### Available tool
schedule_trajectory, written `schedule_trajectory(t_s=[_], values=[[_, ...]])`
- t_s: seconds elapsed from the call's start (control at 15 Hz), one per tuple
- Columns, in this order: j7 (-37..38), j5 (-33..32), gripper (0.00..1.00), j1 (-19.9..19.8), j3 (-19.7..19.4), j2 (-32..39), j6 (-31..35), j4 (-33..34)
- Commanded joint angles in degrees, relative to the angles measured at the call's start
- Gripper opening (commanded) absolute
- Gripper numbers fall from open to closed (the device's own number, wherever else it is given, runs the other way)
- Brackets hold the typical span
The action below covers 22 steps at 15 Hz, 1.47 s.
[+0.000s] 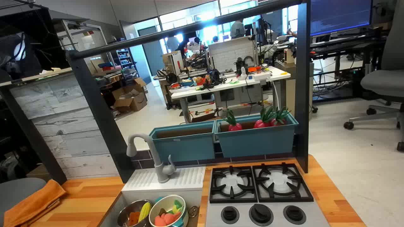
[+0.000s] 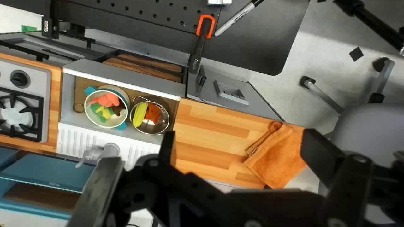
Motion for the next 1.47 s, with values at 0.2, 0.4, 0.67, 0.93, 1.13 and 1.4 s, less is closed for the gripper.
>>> schedule_trajectory(t_s=[0.2, 0.4, 0.67, 0.93, 1.13, 1.4], values=[[0.1, -0.2, 1.0, 0.3, -0.3, 0.0, -0.1, 0.2], [1.5, 0.5, 1.0, 0.3, 0.4, 3.5, -0.3, 1.8], [9.8, 2.1, 1.0, -0.5, 3.9, 16.3, 13.8, 3.8], [20.1, -2.2, 1.0, -1.8, 6.2, 30.9, 25.3, 6.9], [21.3, -3.0, 1.0, 0.0, 4.6, 31.0, 25.6, 5.5], [24.3, -4.8, 1.0, 0.3, 3.6, 39.2, 26.9, 10.0]])
